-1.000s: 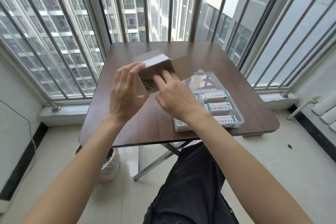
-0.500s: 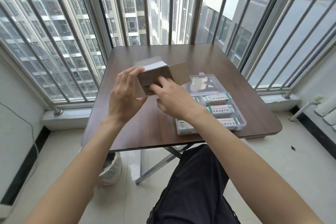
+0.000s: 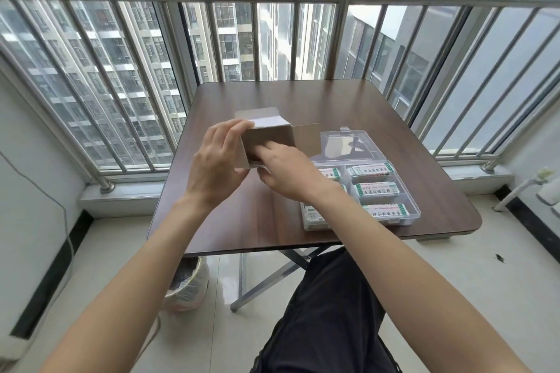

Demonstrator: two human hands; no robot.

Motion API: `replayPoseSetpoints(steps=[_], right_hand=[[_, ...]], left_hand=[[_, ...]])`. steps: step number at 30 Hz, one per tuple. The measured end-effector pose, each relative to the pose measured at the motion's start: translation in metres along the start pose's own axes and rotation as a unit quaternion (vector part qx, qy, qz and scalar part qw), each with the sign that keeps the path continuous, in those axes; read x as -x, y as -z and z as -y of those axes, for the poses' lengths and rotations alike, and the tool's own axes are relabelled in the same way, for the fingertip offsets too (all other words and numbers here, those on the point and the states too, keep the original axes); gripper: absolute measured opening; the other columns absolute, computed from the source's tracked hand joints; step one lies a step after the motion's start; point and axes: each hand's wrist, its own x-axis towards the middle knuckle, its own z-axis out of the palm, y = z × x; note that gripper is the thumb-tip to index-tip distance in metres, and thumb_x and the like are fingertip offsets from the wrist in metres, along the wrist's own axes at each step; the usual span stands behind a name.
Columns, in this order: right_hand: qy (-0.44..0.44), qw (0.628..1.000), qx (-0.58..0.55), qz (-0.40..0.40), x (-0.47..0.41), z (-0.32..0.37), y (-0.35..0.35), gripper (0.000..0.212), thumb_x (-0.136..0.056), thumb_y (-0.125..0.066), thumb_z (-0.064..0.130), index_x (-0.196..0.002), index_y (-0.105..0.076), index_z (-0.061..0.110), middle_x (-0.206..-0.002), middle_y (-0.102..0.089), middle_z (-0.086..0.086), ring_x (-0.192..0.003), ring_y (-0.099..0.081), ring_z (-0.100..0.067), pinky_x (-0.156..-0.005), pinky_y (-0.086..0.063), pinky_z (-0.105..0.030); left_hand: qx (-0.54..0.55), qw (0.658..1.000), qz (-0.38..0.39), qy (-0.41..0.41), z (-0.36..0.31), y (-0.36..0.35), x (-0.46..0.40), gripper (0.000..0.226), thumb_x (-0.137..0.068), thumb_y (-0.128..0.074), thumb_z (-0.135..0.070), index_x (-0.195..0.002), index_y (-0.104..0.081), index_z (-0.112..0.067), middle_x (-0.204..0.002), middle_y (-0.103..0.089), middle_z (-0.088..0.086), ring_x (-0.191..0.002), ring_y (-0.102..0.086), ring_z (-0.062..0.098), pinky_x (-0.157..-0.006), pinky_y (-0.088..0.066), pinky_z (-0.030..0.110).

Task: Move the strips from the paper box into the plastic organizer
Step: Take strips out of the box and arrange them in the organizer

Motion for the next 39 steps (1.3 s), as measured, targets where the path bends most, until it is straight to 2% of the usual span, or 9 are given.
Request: replayPoseSetpoints(steps=[3,8,12,18,22,25,30,36,39], right_hand=[[0.038,0.998,-0.026,-0.035,0.004,-0.005,0.0,0.023,-0.091,-0.055,0.015,-0.112,-0.061,0.012,-0.108,-0.059,-0.008,-0.096,-0.059,-0.033,-0.075,-0.05,-0.045],[0.083,0.99,-0.076,-0.091,0.006,-0.018,0.002,0.013,-0.079,-0.069,0.005,-0.091,-0.067,0.008,-0.095,-0.062,-0.009,-0.08,-0.061,-0.032,-0.065,-0.051,-0.042],[0.084,0.987,-0.083,-0.106,0.008,-0.026,0.002,0.013,-0.077,-0.07,0.005,-0.089,-0.068,0.011,-0.087,-0.069,-0.004,-0.077,-0.064,-0.029,-0.062,-0.051,-0.037],[0.093,0.979,-0.097,-0.151,0.007,-0.029,0.003,0.01,-0.075,-0.07,0.012,-0.081,-0.065,0.017,-0.078,-0.07,0.006,-0.072,-0.066,-0.022,-0.057,-0.052,-0.038],[0.089,0.974,-0.148,-0.144,0.005,-0.025,0.007,0.013,-0.073,-0.074,0.007,-0.082,-0.067,0.013,-0.078,-0.069,0.005,-0.07,-0.064,-0.013,-0.061,-0.051,-0.033],[0.077,0.976,-0.176,-0.099,-0.002,-0.025,0.006,0.017,-0.072,-0.075,0.004,-0.088,-0.071,0.01,-0.085,-0.071,0.0,-0.078,-0.065,-0.015,-0.07,-0.049,-0.026],[0.039,0.989,-0.145,0.017,-0.008,-0.029,0.002,0.017,-0.082,-0.069,0.008,-0.097,-0.074,0.012,-0.095,-0.071,-0.008,-0.09,-0.062,-0.024,-0.082,-0.05,-0.037],[0.045,0.988,-0.147,-0.029,-0.006,-0.034,-0.001,0.011,-0.08,-0.071,0.011,-0.088,-0.075,0.018,-0.078,-0.071,-0.002,-0.076,-0.063,-0.019,-0.07,-0.05,-0.032],[0.041,0.964,-0.256,-0.066,-0.007,-0.035,0.0,0.006,-0.081,-0.072,0.01,-0.085,-0.074,0.013,-0.075,-0.067,0.004,-0.072,-0.062,-0.008,-0.067,-0.048,-0.019]], left_hand=[[-0.001,1.0,0.003,0.011,0.002,0.0,0.003,0.074,-0.063,-0.078,-0.012,-0.127,-0.041,-0.022,-0.124,-0.055,0.004,-0.109,-0.052,0.027,-0.072,-0.054,0.043],[0.004,1.0,0.013,0.027,0.004,0.001,0.002,0.076,-0.063,-0.081,-0.017,-0.127,-0.039,-0.023,-0.123,-0.056,0.006,-0.108,-0.053,0.028,-0.077,-0.051,0.042],[0.003,0.999,0.02,0.036,0.006,0.001,0.002,0.077,-0.062,-0.081,-0.017,-0.127,-0.04,-0.023,-0.122,-0.056,0.006,-0.107,-0.053,0.029,-0.079,-0.05,0.042],[0.003,0.997,0.041,0.06,0.007,0.001,0.004,0.076,-0.063,-0.082,-0.025,-0.128,-0.045,-0.019,-0.121,-0.057,0.003,-0.105,-0.055,0.028,-0.076,-0.051,0.04],[0.028,0.993,0.065,0.089,0.009,0.003,0.004,0.076,-0.064,-0.082,-0.035,-0.129,-0.046,-0.02,-0.12,-0.058,0.001,-0.104,-0.058,0.026,-0.078,-0.051,0.04],[0.021,0.993,0.081,0.084,0.01,0.006,0.002,0.075,-0.064,-0.082,-0.034,-0.128,-0.046,-0.022,-0.12,-0.058,0.0,-0.104,-0.057,0.026,-0.079,-0.052,0.042],[-0.018,0.991,0.113,0.071,0.013,0.008,0.003,0.076,-0.062,-0.082,-0.031,-0.129,-0.047,-0.022,-0.119,-0.057,-0.002,-0.103,-0.056,0.026,-0.076,-0.052,0.044],[-0.006,0.985,0.138,0.104,0.015,0.005,0.004,0.077,-0.064,-0.08,-0.042,-0.131,-0.046,-0.025,-0.121,-0.058,-0.005,-0.106,-0.057,0.022,-0.078,-0.05,0.036],[0.035,0.977,0.158,0.142,0.017,0.008,0.002,0.08,-0.06,-0.074,-0.049,-0.132,-0.046,-0.027,-0.123,-0.057,-0.006,-0.112,-0.056,0.02,-0.086,-0.048,0.038]])
